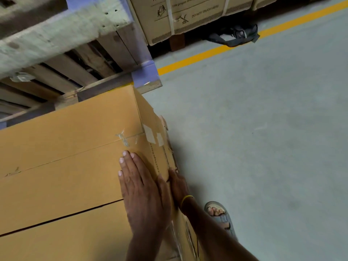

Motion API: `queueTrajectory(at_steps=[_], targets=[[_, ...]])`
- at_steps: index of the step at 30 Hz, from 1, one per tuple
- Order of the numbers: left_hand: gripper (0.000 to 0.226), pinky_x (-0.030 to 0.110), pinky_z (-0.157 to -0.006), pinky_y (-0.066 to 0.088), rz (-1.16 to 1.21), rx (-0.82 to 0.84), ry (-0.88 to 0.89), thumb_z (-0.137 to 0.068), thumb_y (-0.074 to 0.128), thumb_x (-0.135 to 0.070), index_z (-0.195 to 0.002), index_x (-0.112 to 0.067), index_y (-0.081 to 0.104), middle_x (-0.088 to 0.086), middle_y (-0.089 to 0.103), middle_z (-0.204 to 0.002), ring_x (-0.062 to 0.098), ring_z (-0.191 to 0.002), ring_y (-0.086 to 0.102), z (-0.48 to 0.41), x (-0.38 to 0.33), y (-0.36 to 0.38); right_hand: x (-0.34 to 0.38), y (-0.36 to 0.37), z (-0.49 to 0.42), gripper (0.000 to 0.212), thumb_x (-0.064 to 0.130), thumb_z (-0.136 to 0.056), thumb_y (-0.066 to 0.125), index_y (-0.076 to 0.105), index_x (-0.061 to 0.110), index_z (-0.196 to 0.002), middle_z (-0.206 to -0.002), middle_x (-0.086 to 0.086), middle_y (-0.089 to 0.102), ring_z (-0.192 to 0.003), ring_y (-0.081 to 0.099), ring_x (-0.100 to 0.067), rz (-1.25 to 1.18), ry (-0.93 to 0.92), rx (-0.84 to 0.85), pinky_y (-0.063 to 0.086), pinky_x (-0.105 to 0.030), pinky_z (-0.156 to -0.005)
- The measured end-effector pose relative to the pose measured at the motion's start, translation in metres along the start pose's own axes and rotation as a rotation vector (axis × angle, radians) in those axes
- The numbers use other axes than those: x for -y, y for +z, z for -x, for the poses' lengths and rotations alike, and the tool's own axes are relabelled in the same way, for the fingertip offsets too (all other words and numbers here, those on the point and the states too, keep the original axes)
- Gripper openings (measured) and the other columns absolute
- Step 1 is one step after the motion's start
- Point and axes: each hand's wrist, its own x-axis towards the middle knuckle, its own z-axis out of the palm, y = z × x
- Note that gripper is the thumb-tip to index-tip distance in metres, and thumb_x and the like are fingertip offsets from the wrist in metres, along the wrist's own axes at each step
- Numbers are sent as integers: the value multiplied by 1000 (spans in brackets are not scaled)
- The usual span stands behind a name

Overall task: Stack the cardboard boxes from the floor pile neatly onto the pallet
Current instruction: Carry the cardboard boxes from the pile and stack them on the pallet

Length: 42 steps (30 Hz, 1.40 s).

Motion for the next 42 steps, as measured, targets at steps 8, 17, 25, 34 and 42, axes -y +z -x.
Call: queueTrajectory(at_steps=[8,17,25,34,42], targets=[[78,50,-130,11,10,-2,0,-99,32,-34,-161,8,13,24,9,-171,35,-161,6,0,-2,0,-1,-1,6,125,105,-56,27,39,28,-153,-152,0,47,-138,46,-22,-19,0,47,33,-50,-119],[96,50,-129,9,34,22,13,-87,41,-46,-162,6,10,25,9,-171,37,-160,6,1,2,-1,-16,-9,27,66,76,-95,25,45,30,-138,-151,1,45,-138,44,-23,73,-28,110,31,-51,-118],[94,55,-126,19,33,17,26,-90,50,-40,-162,7,12,25,7,-171,39,-159,10,2,5,0,-25,-73,52,74,73,-93,41,50,20,-145,-147,3,49,-137,45,-18,189,38,36,31,-33,-118],[72,50,-124,25,319,-162,-129,-98,52,-32,-159,2,32,16,21,-171,33,-159,19,71,-30,-30,23,-195,66,56,67,-66,66,71,25,-103,-113,-3,71,-105,67,-25,466,18,-110,46,-35,-82],[63,30,-115,33,435,-281,-636,-103,42,-50,-152,-11,49,-7,33,-168,11,-155,28,233,-164,-38,123,-216,94,16,15,-101,58,68,27,-105,-122,-10,69,-112,65,-28,835,-314,128,46,-45,-106]])
